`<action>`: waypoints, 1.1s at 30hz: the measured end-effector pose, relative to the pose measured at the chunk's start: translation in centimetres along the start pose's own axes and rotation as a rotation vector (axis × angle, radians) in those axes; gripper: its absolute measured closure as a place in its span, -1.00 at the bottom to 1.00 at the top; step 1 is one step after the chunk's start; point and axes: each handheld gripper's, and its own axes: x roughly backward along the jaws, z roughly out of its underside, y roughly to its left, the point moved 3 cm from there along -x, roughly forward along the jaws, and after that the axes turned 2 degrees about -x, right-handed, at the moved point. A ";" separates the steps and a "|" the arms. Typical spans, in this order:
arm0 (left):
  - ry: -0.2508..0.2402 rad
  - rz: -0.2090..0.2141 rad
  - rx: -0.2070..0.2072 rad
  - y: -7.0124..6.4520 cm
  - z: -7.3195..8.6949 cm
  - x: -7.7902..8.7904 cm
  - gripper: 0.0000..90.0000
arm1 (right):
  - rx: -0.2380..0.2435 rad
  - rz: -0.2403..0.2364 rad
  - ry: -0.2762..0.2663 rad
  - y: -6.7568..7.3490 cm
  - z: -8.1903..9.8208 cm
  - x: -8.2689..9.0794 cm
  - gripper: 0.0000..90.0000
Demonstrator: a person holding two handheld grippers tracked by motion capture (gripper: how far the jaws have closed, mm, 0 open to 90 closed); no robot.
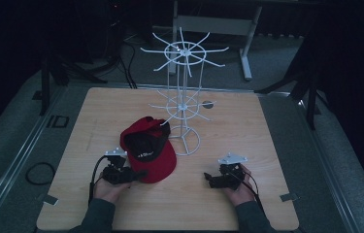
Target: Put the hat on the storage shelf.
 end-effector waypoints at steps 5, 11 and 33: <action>0.045 -0.002 0.017 0.3 -0.4 -0.9 0.48 | 0.000 0.000 0.000 0.0 0.0 0.0 -0.75; 0.029 0.016 0.048 0.3 0.2 -1.2 0.61 | -0.001 0.000 0.000 0.0 0.0 0.0 -0.75; -0.136 -0.080 0.027 1.4 0.4 2.2 0.91 | 0.000 0.000 0.000 0.0 0.0 0.0 -0.75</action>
